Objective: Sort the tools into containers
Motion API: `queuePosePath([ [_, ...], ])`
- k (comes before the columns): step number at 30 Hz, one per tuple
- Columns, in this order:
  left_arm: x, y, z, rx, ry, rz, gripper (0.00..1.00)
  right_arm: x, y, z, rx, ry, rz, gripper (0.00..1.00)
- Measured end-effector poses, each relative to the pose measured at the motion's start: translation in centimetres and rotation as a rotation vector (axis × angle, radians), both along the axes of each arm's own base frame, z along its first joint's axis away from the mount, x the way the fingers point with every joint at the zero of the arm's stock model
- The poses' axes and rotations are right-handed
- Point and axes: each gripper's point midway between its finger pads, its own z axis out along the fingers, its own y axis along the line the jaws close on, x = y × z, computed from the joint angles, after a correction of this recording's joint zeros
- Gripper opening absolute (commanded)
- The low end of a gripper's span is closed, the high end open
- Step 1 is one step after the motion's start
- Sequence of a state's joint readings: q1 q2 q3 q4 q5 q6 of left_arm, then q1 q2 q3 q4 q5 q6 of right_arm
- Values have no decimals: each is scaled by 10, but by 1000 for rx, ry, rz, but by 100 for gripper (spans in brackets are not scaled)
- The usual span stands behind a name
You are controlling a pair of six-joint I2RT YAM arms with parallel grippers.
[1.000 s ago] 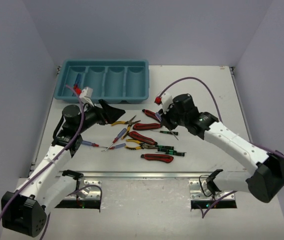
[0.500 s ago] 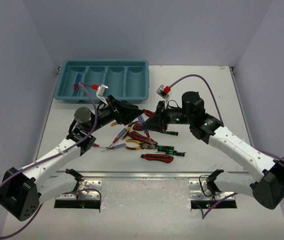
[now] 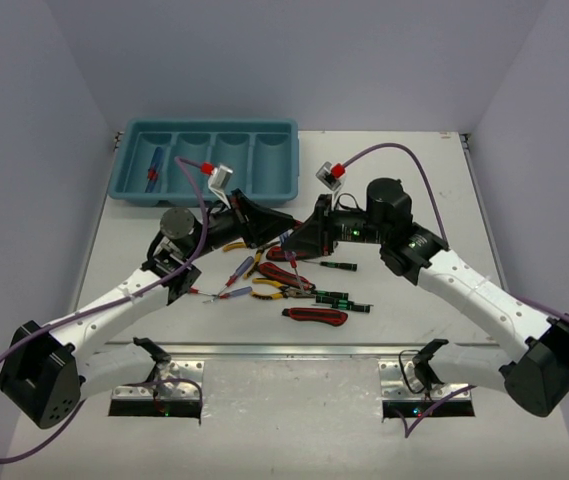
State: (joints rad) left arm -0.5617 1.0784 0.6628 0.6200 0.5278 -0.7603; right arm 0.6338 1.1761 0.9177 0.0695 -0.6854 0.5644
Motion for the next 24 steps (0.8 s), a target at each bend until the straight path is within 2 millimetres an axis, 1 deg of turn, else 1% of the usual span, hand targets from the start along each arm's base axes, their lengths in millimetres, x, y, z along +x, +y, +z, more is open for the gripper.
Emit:
queuePosePath([
  [1,2,0,0,7,2,6,0,2,-1,0,-1,-3,-12,73],
  [2,5,0,0,18,6,17,0,4,-2,0,-4,-3,-28,94],
  [3,9,0,0,35,10,31,0,7,-3,0,-10,-4,-51,99],
  [5,24,0,3,76,16,90,0,16,-8,-2,-30,-19,-113,99],
  [7,48,5,5,152,30,195,0,23,-17,-4,-62,-33,-190,99],
  [8,65,10,3,201,51,268,0,27,-24,-4,-80,-49,-238,99],
  [9,86,17,9,254,65,356,0,31,-33,-4,-102,-69,-286,99],
  [11,130,40,18,354,86,539,0,36,-58,0,-147,-120,-411,99],
  [13,166,78,20,447,108,722,0,37,-84,8,-176,-183,-520,99],
  [14,181,103,18,498,126,818,0,37,-96,11,-187,-210,-568,99],
  [15,196,132,14,556,145,926,0,36,-108,14,-198,-237,-613,99],
  [16,213,165,10,629,163,1059,0,35,-119,17,-209,-261,-651,99],
  [18,236,218,4,712,187,1231,0,32,-134,18,-230,-290,-697,99],
  [21,275,300,-8,885,187,1468,0,26,-146,17,-254,-314,-718,99],
  [22,287,323,-13,938,174,1523,0,25,-147,14,-264,-312,-715,99],
  [24,303,364,-27,1039,166,1607,0,22,-148,4,-288,-300,-703,99],
])
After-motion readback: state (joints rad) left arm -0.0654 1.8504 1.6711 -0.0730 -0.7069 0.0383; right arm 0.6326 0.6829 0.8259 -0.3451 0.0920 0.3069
